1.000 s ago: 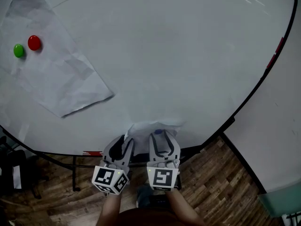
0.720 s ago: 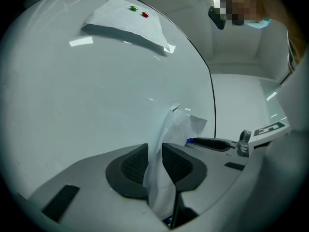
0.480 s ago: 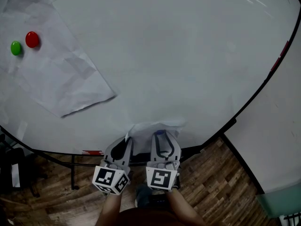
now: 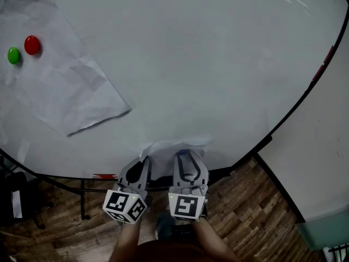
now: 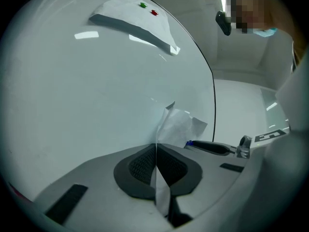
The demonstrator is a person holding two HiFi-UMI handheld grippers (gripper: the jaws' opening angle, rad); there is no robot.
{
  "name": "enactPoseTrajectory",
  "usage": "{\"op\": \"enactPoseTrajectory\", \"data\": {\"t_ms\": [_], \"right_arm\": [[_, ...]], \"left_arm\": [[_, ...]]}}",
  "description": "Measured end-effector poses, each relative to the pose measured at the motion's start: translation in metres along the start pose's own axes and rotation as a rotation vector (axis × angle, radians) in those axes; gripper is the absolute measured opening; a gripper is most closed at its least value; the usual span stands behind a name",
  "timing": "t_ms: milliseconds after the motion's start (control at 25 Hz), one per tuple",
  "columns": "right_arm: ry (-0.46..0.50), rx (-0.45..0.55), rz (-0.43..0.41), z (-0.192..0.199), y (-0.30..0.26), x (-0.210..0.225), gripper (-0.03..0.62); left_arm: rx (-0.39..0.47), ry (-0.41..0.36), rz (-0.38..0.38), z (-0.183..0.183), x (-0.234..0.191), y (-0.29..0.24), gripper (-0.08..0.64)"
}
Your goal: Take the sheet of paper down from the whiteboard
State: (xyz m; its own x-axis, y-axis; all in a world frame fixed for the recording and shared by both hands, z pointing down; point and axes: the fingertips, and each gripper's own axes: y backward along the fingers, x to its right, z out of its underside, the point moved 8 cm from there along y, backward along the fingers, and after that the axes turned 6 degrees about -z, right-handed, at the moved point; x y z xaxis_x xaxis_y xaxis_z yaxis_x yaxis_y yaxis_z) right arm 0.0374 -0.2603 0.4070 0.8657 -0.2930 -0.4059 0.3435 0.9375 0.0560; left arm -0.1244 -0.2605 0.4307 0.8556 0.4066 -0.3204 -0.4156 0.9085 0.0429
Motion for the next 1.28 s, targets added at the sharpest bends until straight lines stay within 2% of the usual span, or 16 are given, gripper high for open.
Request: {"op": "enactPoseTrajectory", "data": {"t_ms": [400,680,800,1280], "right_arm": [[0.021,-0.014,-0.037,-0.001,0.013,-0.006,0.135],[-0.019,0.007,-0.024,-0.001,0.018,-0.001,0.135],[-0.025,-0.023,-0.028,-0.001,0.02,-0.001,0.136],[-0.026,-0.04,-0.016,0.0,0.025,0.001,0.137]], "left_arm": [[0.007,0.057,-0.004,-0.005,0.001,0.002,0.025],[0.013,0.057,-0.007,-0.004,0.001,0.006,0.025],[0.014,0.057,-0.017,-0.006,-0.001,0.009,0.025],[0.023,0.054,-0.045,-0.01,-0.012,0.021,0.025]]}}
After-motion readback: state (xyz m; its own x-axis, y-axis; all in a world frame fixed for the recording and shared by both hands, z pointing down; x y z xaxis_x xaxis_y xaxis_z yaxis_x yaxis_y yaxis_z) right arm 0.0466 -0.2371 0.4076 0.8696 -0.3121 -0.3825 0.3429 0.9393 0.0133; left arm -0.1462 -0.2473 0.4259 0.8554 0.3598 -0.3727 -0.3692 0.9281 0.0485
